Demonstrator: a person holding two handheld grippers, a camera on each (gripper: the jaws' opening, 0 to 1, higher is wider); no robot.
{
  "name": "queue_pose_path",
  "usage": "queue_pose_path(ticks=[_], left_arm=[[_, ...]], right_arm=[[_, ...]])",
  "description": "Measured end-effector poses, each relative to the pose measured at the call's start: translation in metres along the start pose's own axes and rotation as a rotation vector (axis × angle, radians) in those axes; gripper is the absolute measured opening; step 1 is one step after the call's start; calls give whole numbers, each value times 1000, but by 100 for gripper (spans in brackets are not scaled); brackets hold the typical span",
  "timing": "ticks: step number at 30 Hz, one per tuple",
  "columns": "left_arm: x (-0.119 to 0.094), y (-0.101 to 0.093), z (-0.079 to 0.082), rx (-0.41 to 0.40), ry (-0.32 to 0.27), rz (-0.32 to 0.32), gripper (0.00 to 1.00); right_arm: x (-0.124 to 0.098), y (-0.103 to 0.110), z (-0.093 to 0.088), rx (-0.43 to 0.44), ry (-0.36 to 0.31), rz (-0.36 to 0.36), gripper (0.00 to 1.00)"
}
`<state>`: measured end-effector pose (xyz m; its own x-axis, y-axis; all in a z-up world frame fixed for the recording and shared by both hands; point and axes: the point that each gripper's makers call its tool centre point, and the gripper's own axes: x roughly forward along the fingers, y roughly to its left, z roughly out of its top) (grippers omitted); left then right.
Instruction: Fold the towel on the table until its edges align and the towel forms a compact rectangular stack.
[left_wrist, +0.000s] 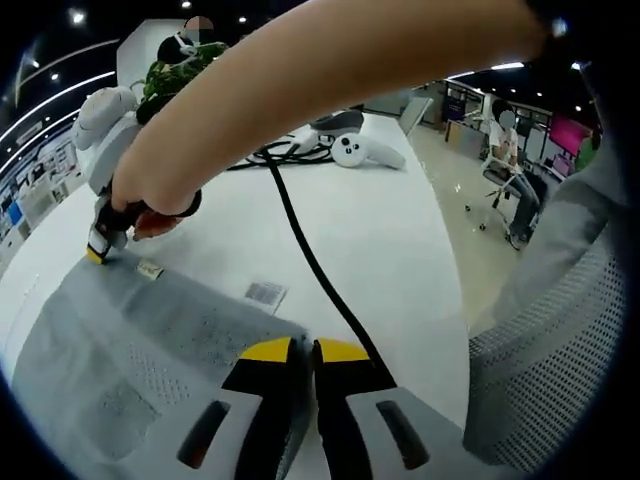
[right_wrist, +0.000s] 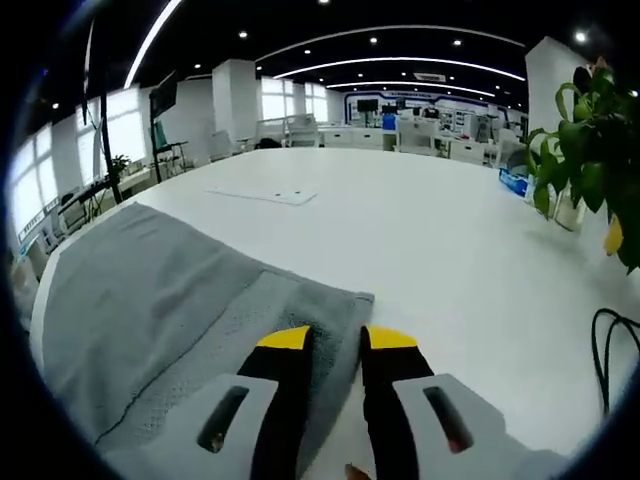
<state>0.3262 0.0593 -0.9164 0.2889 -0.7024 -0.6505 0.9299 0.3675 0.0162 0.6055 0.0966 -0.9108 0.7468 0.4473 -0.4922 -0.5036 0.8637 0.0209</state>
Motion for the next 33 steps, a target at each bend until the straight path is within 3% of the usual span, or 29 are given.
queue_pose_path(ticks=[5,12,17,23,26,33], left_arm=[[0,0,0,-5,-3,-4,7],[0,0,0,-29,-2,-7,7],[0,-1,1,17,5,-20,7],[0,0,2,3,6,-23,7],[0,2,2,-55,4,-44,6],[0,0,3,-40,-11,-21,5]], right_arm=[[4,6,-2,-28,12,27,3],[6,3,-2,-49,10,67,2],[8,4,-3,-51,9,78,2],[7,4,-4,-51,8,79,2],[7,4,-4,-46,2,77,2],[5,4,-4,-50,-1,82,2]])
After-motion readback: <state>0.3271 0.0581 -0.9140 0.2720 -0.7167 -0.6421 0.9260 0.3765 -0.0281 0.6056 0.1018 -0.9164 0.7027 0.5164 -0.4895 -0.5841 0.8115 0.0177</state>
